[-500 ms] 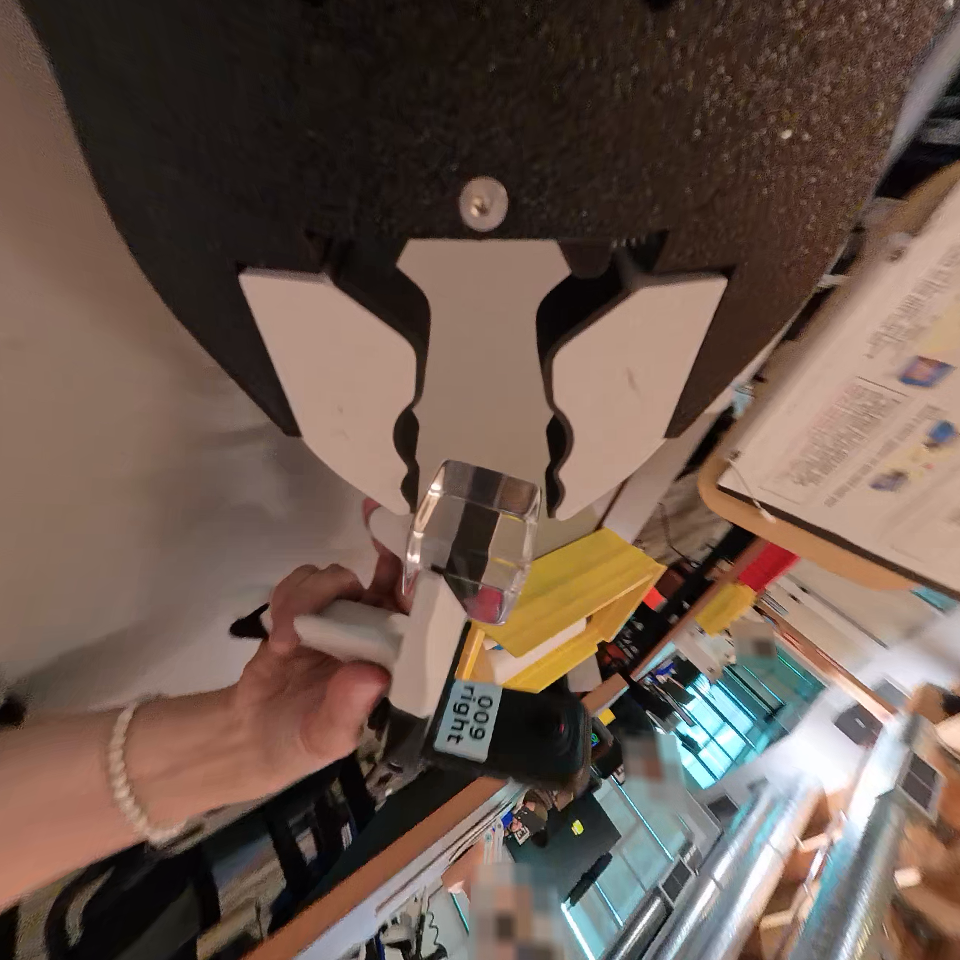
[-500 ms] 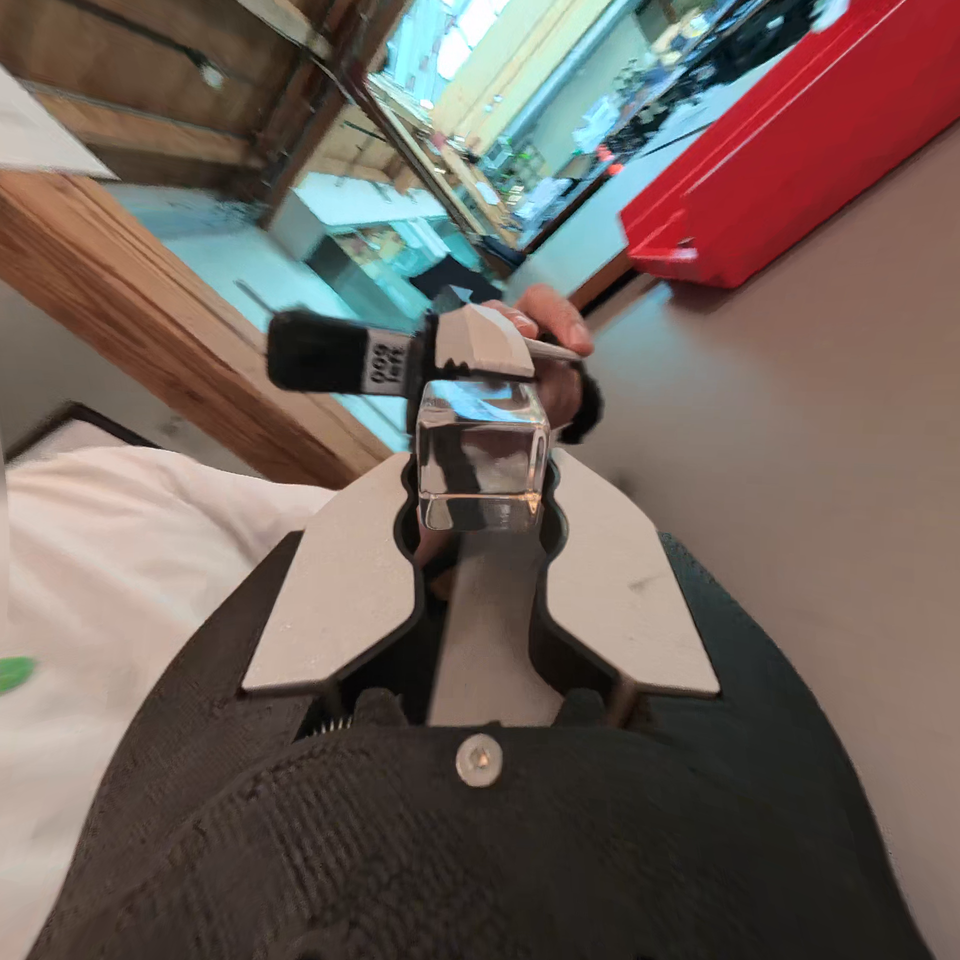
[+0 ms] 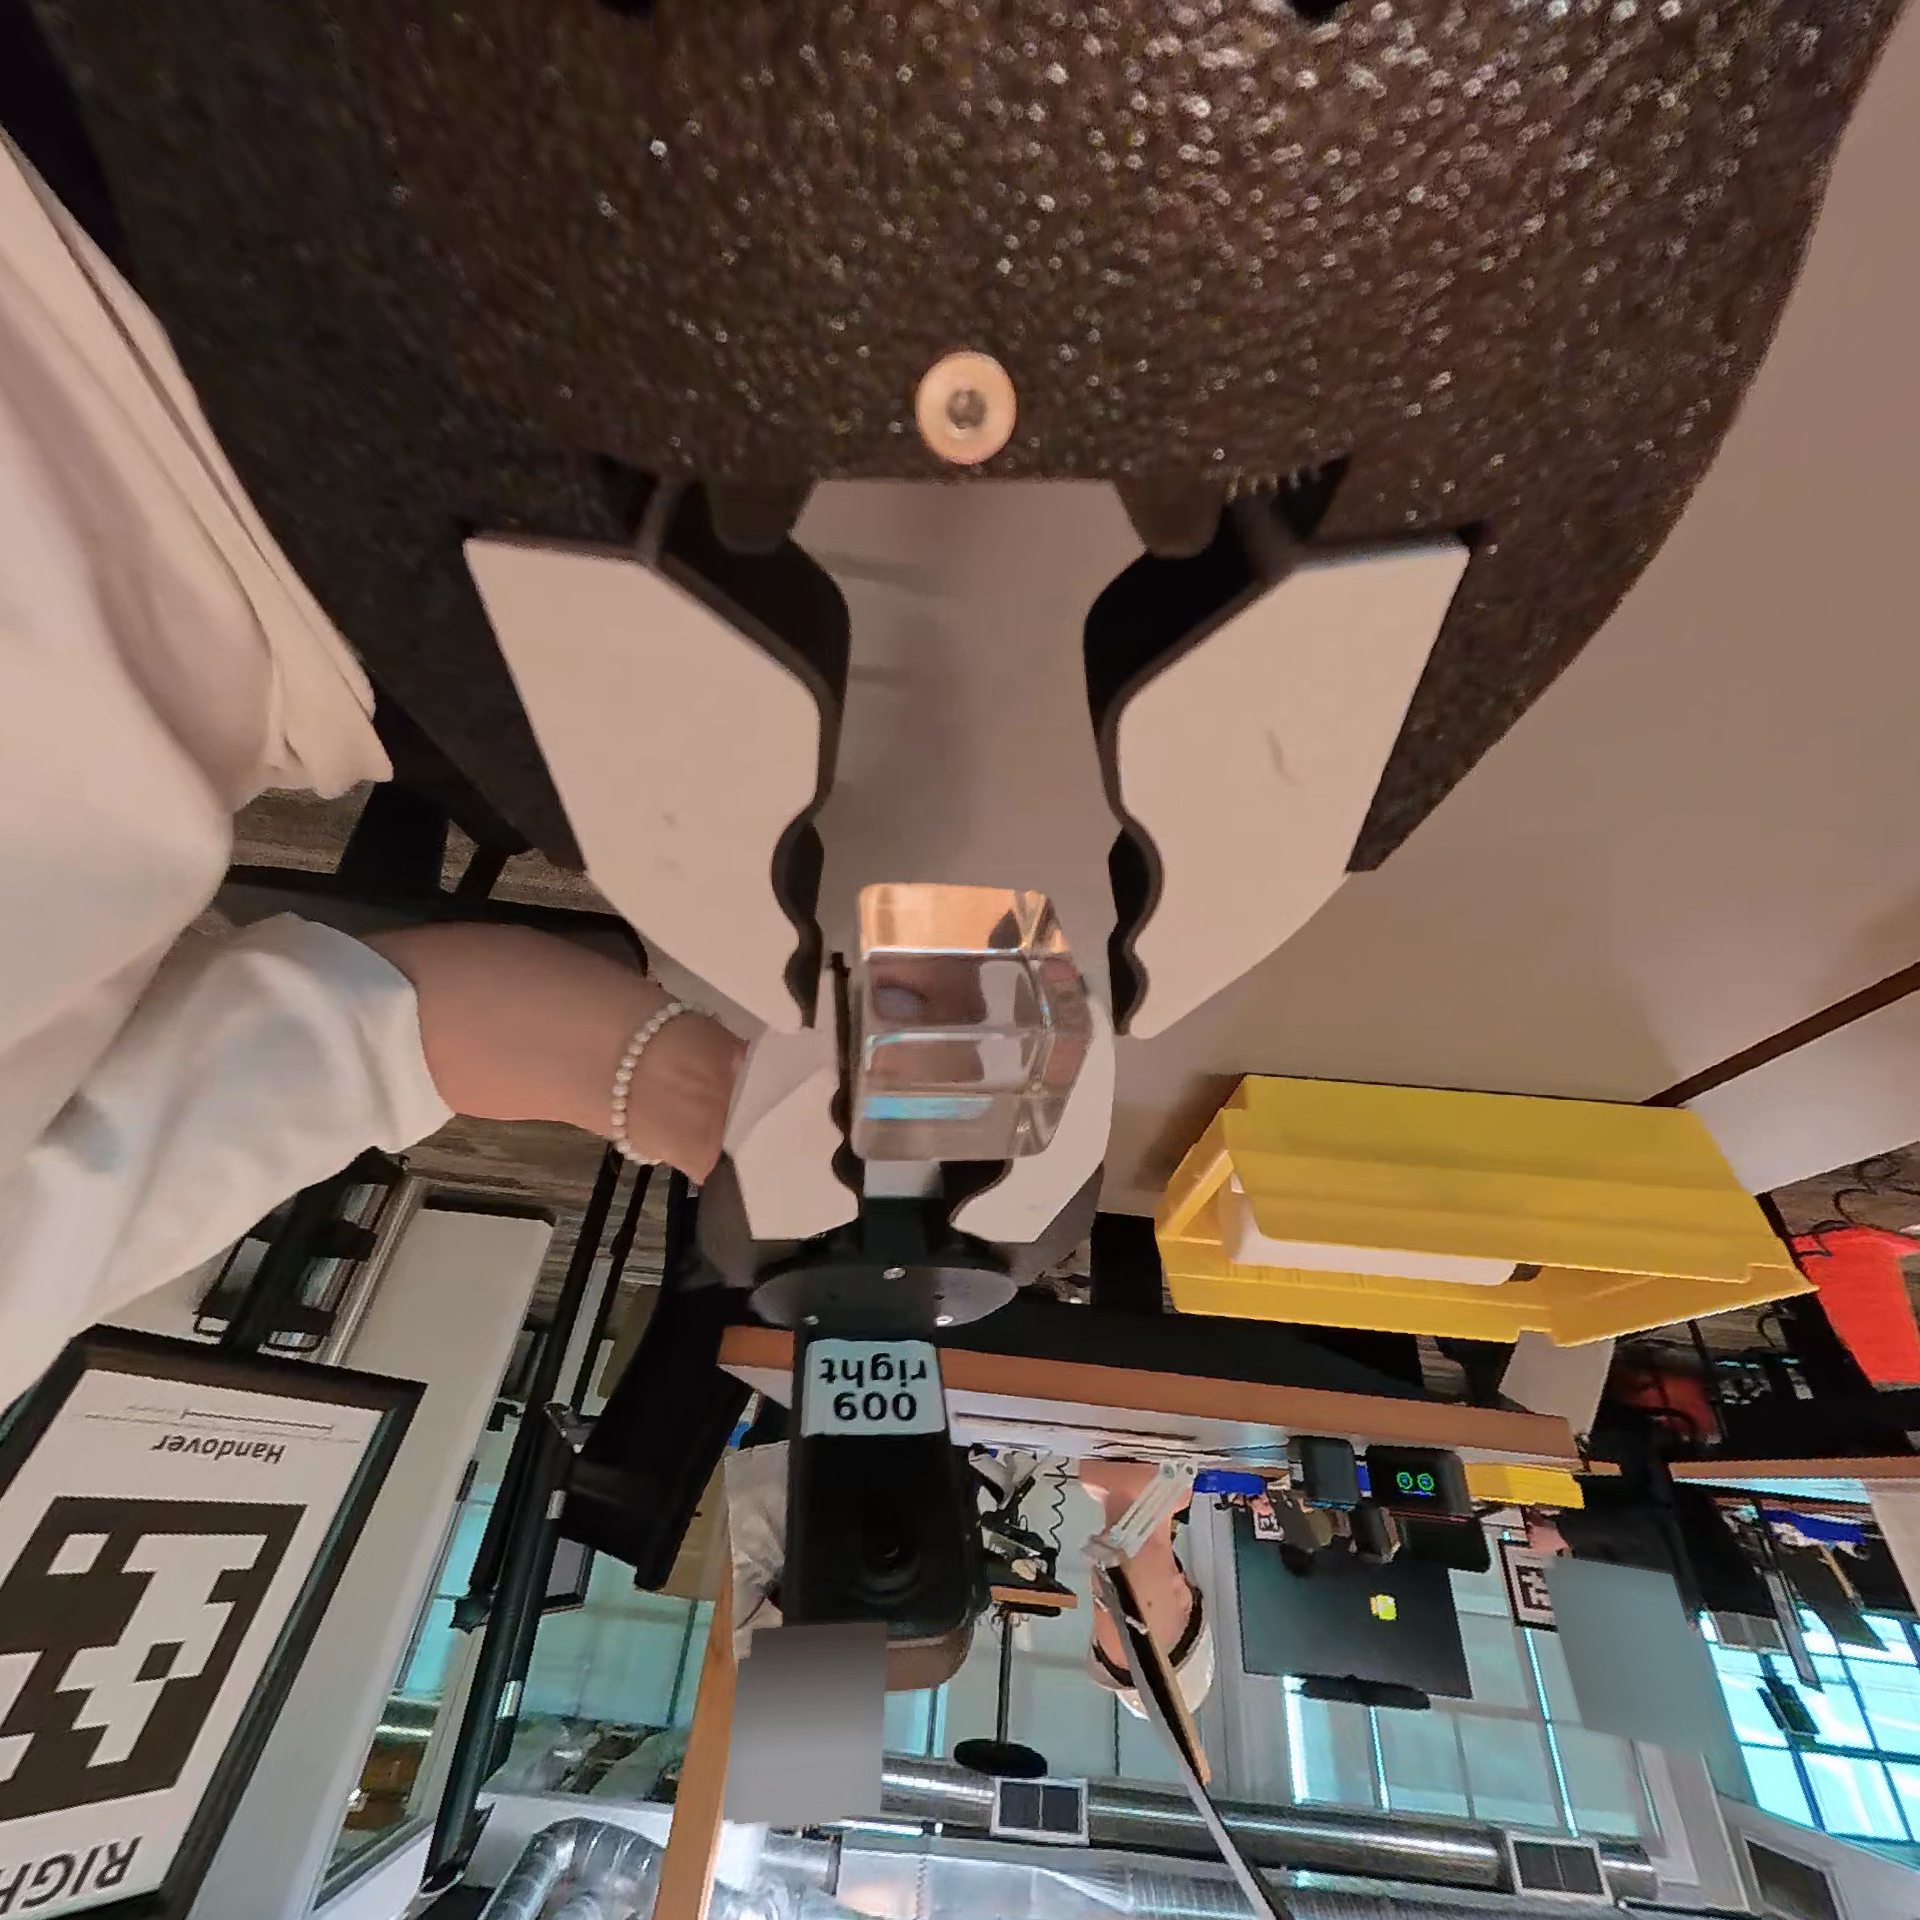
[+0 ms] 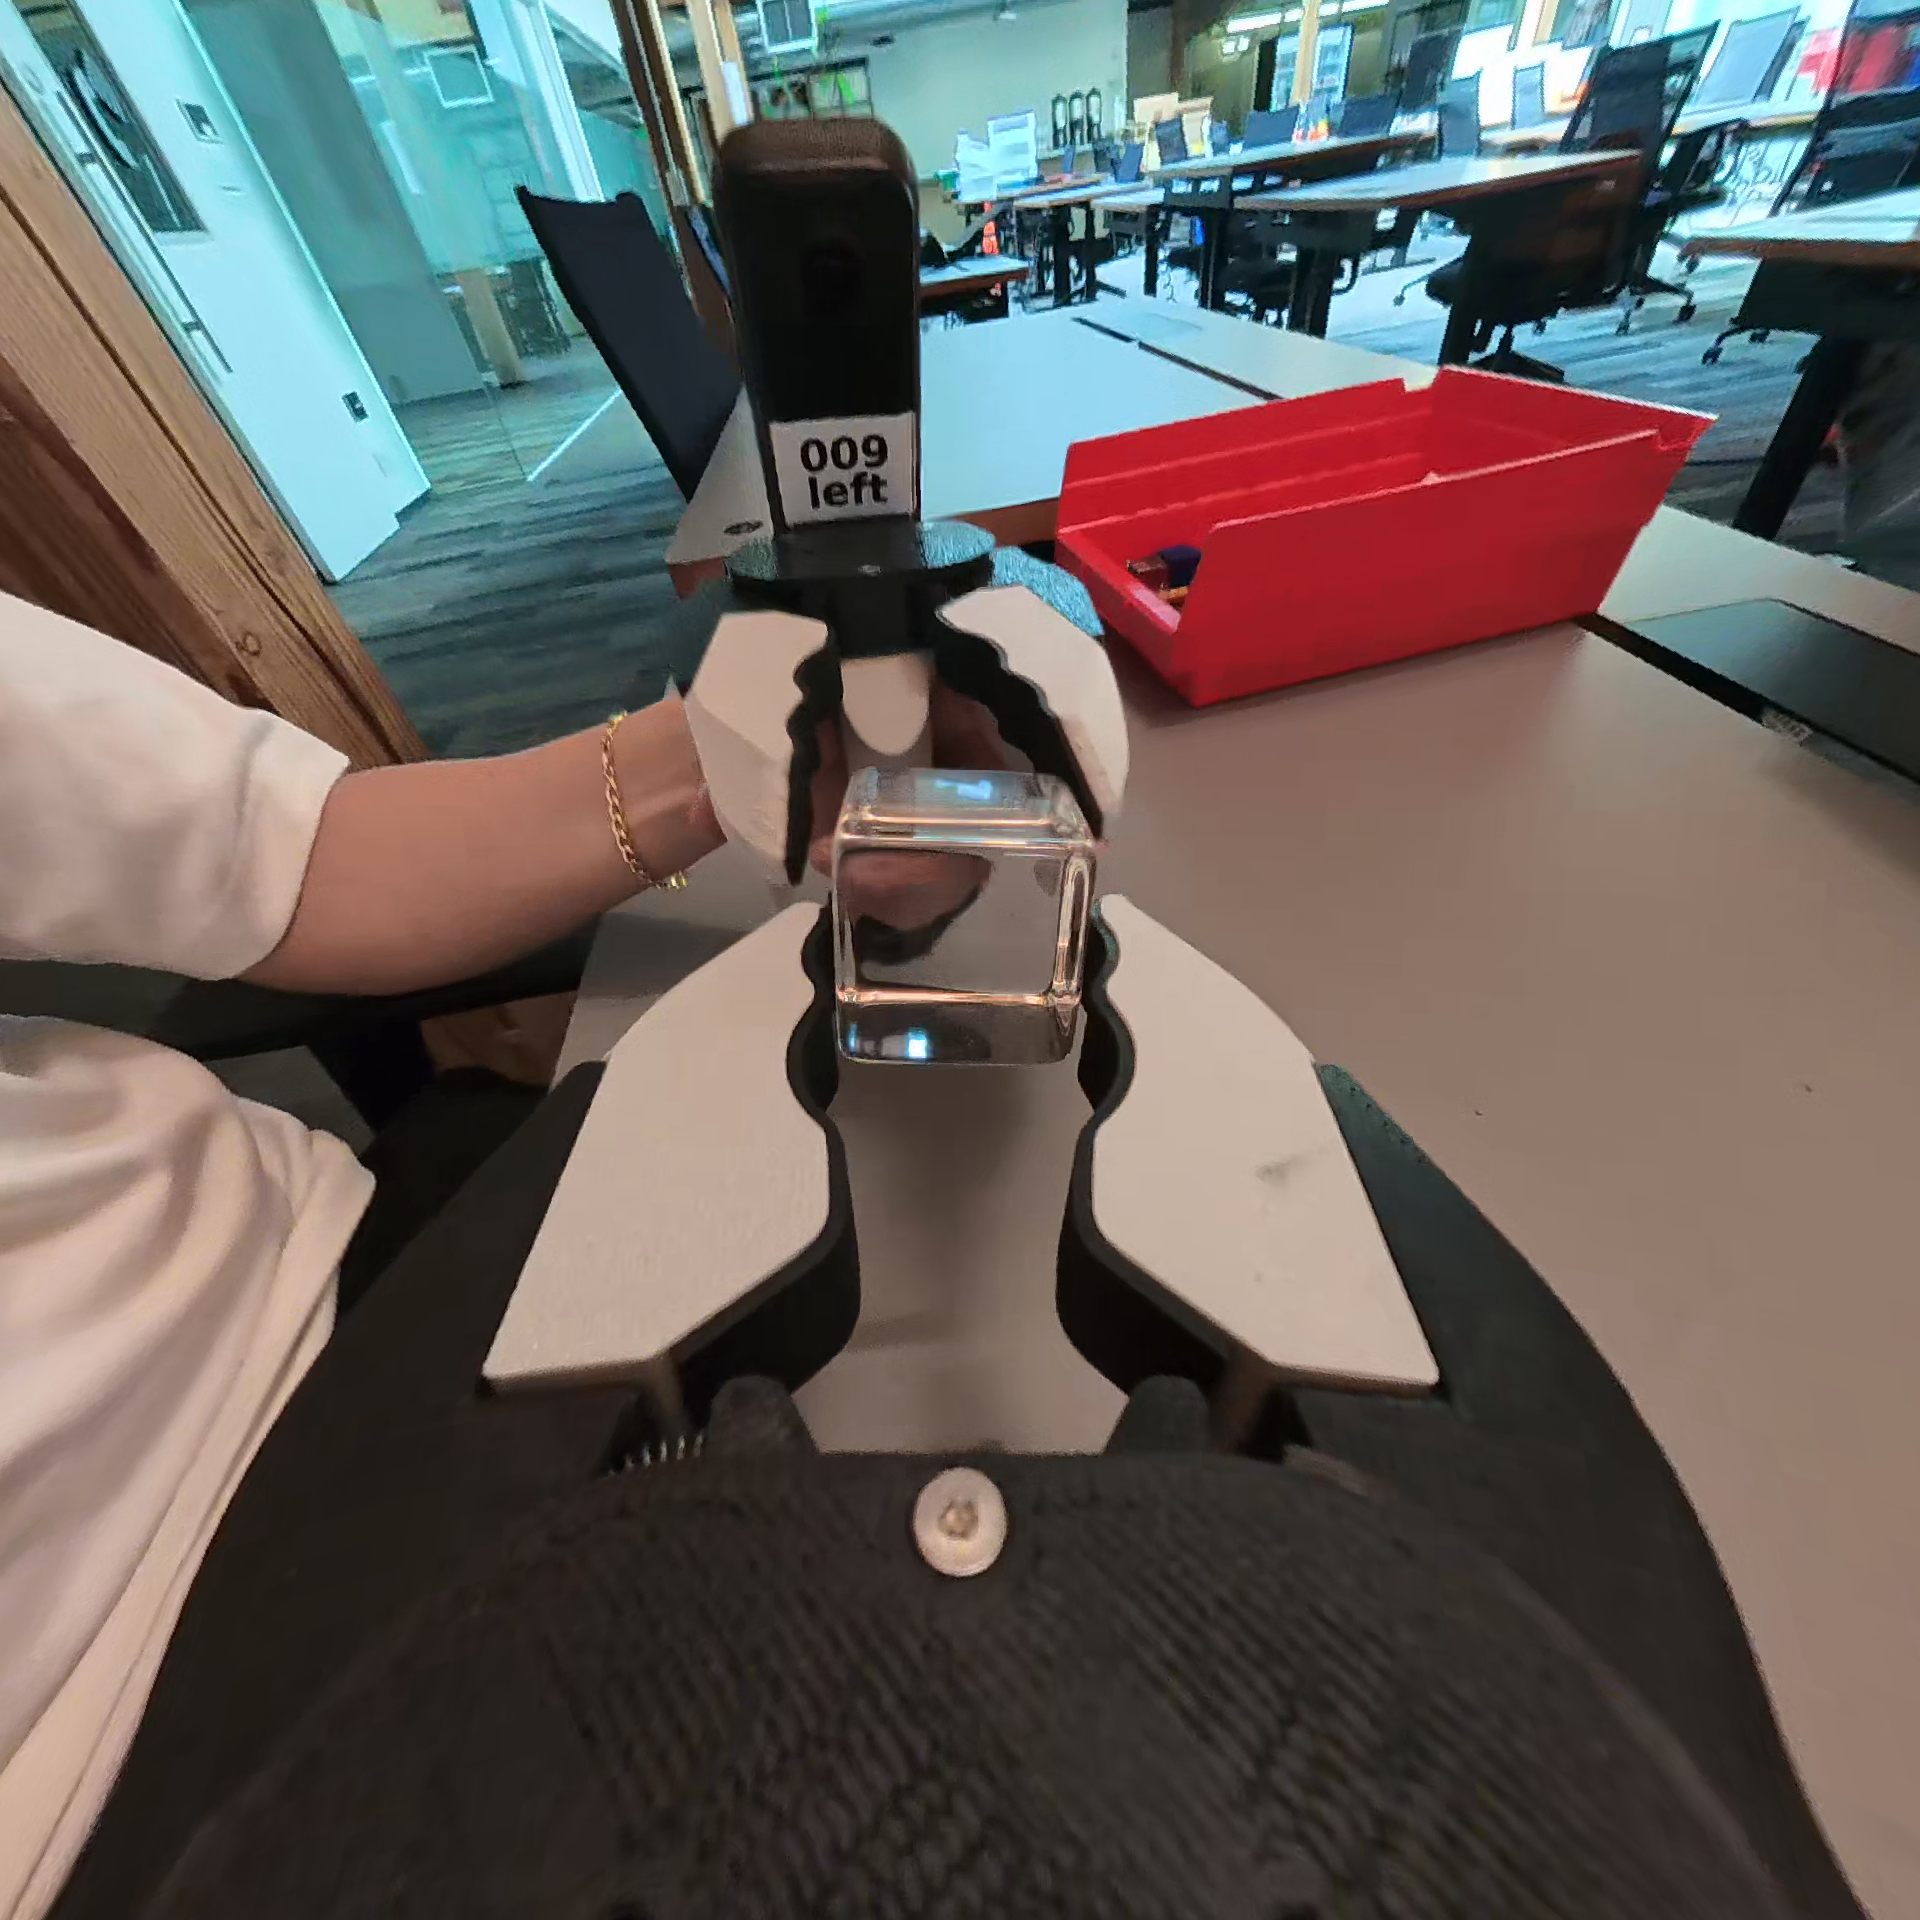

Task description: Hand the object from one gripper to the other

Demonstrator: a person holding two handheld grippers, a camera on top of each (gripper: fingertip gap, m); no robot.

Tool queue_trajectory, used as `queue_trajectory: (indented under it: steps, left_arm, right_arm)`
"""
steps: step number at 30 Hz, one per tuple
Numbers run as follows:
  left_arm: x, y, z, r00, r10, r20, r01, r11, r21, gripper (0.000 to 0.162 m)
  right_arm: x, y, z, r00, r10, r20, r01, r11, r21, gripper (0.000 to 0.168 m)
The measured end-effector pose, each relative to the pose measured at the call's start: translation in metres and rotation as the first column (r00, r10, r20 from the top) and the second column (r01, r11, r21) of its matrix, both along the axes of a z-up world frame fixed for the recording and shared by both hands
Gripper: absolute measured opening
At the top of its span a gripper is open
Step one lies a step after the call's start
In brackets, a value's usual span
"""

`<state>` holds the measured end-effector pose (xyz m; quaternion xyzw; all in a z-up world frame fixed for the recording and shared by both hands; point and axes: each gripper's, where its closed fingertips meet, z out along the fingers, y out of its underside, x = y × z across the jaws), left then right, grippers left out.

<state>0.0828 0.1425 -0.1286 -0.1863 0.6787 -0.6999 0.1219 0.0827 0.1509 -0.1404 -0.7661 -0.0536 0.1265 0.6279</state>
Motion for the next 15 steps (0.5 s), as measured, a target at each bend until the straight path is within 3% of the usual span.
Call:
queue_trajectory:
  steps: [6, 10, 12, 13, 15]
  left_arm:
    - [-0.001, -0.002, 0.006, 0.998, -0.005, 0.06, 0.006, 1.0, -0.018, 0.043]
    - [-0.004, -0.006, 0.007, 0.979, 0.006, 0.204, -0.011, 1.0, 0.026, 0.042]
    - [0.0, -0.004, 0.009, 0.95, 0.061, 0.306, -0.096, 0.99, 0.1, 0.042]
    - [0.001, -0.003, 0.01, 0.926, 0.081, 0.369, -0.14, 0.981, 0.137, 0.042]
    - [0.002, 0.0, 0.014, 0.851, 0.108, 0.514, -0.244, 0.948, 0.206, 0.042]
  right_arm:
    - [-0.007, 0.003, 0.004, 1.0, -0.004, 0.03, 0.004, 1.0, 0.007, 0.044]
    - [-0.009, -0.001, -0.001, 1.0, -0.008, 0.026, 0.008, 1.0, -0.026, 0.065]
    - [-0.007, -0.005, -0.005, 0.998, -0.007, -0.058, 0.003, 0.997, -0.079, 0.075]
    - [-0.008, -0.008, -0.006, 0.99, 0.006, -0.137, -0.021, 0.994, -0.106, 0.089]
    - [-0.009, -0.011, 0.001, 0.944, 0.045, -0.327, -0.074, 0.994, -0.077, 0.089]
